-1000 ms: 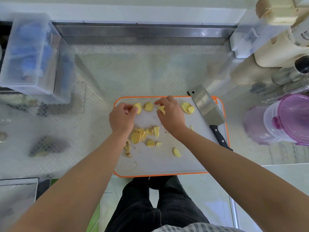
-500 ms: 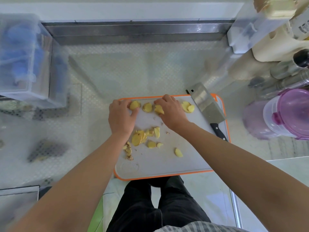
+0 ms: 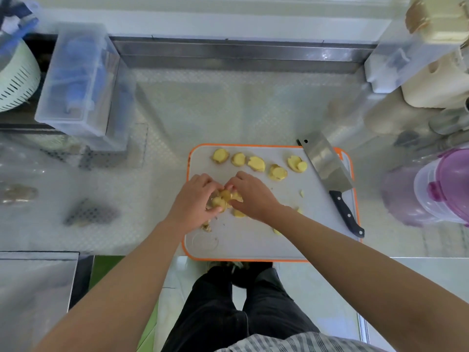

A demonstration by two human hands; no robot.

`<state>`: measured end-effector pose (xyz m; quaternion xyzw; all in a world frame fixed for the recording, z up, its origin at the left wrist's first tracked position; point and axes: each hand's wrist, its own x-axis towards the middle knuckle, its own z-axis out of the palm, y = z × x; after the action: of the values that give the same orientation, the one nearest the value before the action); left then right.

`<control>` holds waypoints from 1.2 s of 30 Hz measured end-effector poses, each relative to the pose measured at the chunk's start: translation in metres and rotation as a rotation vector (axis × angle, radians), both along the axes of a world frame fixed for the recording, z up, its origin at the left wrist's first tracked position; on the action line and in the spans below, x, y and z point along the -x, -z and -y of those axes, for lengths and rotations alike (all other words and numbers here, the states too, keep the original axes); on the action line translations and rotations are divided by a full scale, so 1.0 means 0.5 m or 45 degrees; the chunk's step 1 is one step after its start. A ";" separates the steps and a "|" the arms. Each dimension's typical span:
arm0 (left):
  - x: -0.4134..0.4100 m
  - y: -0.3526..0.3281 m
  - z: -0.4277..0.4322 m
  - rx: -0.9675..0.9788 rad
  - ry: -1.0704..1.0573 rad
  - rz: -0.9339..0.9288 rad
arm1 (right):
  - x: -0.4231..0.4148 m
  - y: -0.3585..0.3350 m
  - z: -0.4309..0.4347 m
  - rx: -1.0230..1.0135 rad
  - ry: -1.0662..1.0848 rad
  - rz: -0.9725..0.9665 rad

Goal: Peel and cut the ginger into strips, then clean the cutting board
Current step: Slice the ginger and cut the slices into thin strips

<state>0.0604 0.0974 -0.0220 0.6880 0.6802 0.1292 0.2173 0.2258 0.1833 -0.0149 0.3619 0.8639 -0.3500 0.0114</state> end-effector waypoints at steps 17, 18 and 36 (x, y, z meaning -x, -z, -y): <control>-0.078 -0.028 -0.006 0.106 -0.589 0.730 | -0.068 -0.047 0.016 0.340 0.431 -0.216; -0.089 -0.029 -0.009 0.065 -0.542 0.646 | -0.073 -0.049 0.016 0.364 0.453 -0.202; -0.191 -0.035 -0.034 0.187 -0.472 0.741 | -0.162 -0.065 0.020 0.440 0.750 -0.316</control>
<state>0.1559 0.1143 -0.0044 0.4696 0.7108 0.3078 0.4238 0.3068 0.1731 0.0178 0.5428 0.6455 -0.5203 -0.1339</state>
